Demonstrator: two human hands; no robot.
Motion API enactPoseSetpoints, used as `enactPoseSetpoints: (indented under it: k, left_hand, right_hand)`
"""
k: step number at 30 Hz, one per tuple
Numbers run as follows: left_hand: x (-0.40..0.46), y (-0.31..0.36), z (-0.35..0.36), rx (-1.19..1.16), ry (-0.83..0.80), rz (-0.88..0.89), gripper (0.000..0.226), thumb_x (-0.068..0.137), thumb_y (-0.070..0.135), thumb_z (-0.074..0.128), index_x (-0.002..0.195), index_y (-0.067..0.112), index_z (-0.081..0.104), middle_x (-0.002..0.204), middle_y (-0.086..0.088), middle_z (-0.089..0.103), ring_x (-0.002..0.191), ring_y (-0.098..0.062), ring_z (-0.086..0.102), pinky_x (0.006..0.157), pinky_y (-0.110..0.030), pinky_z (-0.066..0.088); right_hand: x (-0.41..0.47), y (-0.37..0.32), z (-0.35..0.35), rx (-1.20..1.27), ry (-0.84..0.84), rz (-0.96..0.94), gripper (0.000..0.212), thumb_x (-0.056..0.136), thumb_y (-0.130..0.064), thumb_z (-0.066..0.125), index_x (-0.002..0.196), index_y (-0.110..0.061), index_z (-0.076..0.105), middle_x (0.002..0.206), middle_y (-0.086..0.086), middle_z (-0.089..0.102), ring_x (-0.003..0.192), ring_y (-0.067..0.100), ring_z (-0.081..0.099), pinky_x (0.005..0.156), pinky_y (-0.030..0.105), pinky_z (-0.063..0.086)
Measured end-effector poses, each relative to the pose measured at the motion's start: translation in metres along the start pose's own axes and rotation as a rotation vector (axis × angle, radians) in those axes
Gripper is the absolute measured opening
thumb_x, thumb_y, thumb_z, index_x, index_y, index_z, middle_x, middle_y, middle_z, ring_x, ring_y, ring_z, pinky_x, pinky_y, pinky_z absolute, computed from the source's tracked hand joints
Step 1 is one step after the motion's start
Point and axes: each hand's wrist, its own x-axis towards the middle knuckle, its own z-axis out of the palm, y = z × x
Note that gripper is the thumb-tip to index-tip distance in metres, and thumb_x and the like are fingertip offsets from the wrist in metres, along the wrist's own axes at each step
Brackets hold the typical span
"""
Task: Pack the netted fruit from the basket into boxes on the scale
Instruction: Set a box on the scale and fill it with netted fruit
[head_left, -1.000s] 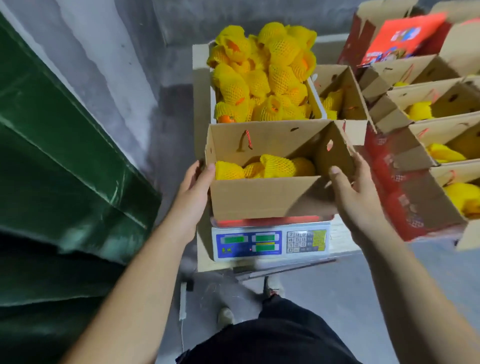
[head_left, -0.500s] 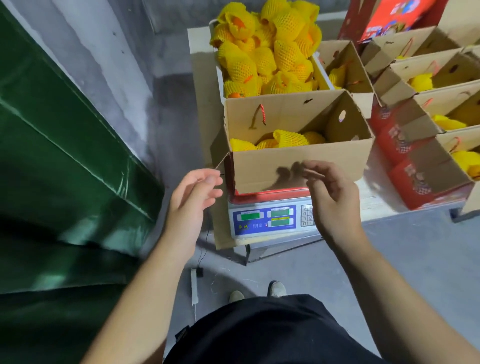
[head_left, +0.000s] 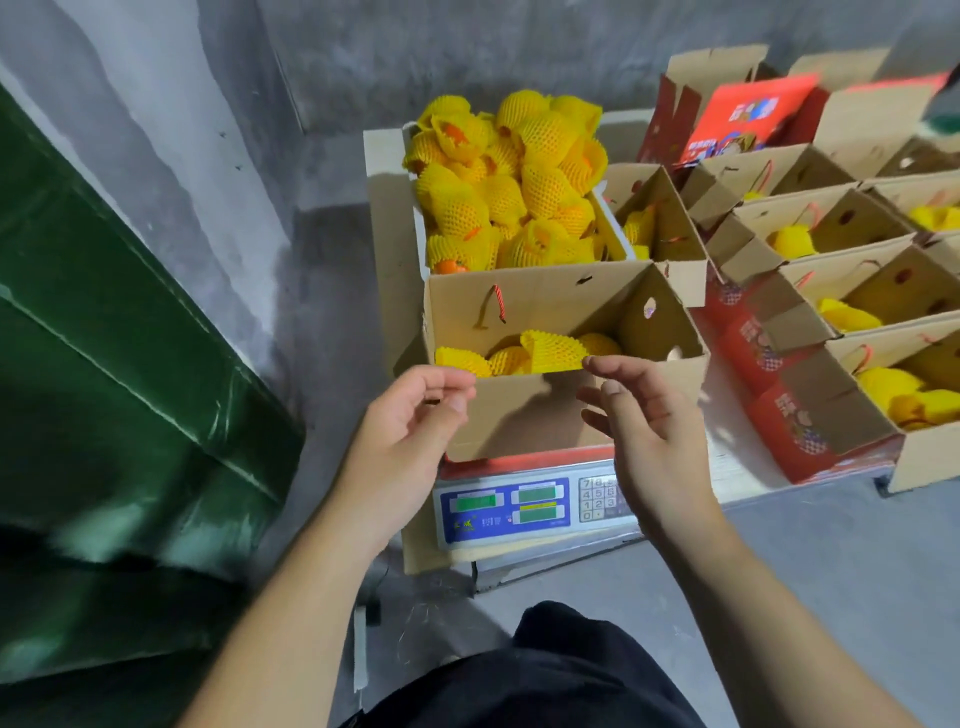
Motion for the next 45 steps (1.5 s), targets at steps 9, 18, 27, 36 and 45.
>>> enactPoseSetpoints:
  k: [9, 18, 27, 36, 45]
  left_hand:
    - [0.118, 0.055, 0.017, 0.142, 0.135, 0.069, 0.024, 0.106, 0.019, 0.057, 0.106, 0.039, 0.070, 0.104, 0.026, 0.073, 0.101, 0.008, 0.067, 0.080, -0.011, 0.049]
    - [0.296, 0.032, 0.033, 0.872, -0.104, -0.174, 0.042, 0.108, 0.023, 0.052, 0.149, 0.016, 0.053, 0.147, -0.011, 0.056, 0.125, -0.030, 0.059, 0.093, -0.036, 0.052]
    - [0.317, 0.007, 0.053, 1.476, -0.163, -0.378, 0.062, 0.102, 0.050, 0.060, 0.150, 0.016, 0.041, 0.138, -0.018, 0.062, 0.124, -0.041, 0.055, 0.104, -0.047, 0.037]
    - [0.303, 0.008, 0.062, 1.445, 0.073, -0.371, 0.072, 0.091, 0.056, 0.070, 0.139, 0.007, 0.052, 0.139, -0.017, 0.050, 0.123, -0.040, 0.051, 0.084, -0.041, 0.040]
    - [0.315, 0.000, 0.056, 1.172, 0.122, -0.509, 0.070, 0.096, 0.031, 0.067, 0.155, 0.021, 0.031, 0.153, -0.018, 0.033, 0.138, -0.050, 0.041, 0.110, -0.054, 0.042]
  right_hand:
    - [0.133, -0.034, -0.008, -0.175, -0.096, -0.200, 0.021, 0.101, -0.013, 0.057, 0.114, -0.029, 0.065, 0.107, -0.007, 0.072, 0.095, 0.008, 0.068, 0.080, 0.026, 0.055]
    - [0.295, -0.001, 0.072, -1.051, -0.707, 0.053, 0.071, 0.095, -0.038, 0.064, 0.154, -0.016, 0.030, 0.152, 0.022, 0.040, 0.139, 0.044, 0.042, 0.114, 0.049, 0.033]
    - [0.320, 0.044, 0.091, -1.108, -0.562, 0.148, 0.073, 0.088, -0.039, 0.072, 0.147, -0.009, 0.039, 0.146, 0.014, 0.030, 0.137, 0.042, 0.029, 0.108, 0.048, 0.038]
    - [0.308, 0.033, 0.086, -1.111, -0.563, 0.006, 0.099, 0.073, -0.053, 0.086, 0.144, -0.018, 0.026, 0.146, 0.013, 0.034, 0.137, 0.041, 0.032, 0.107, 0.051, 0.039]
    - [0.278, -0.031, 0.056, -0.623, -0.398, -0.209, 0.074, 0.084, -0.024, 0.081, 0.143, -0.013, 0.038, 0.135, 0.017, 0.048, 0.121, 0.041, 0.054, 0.098, 0.043, 0.045]
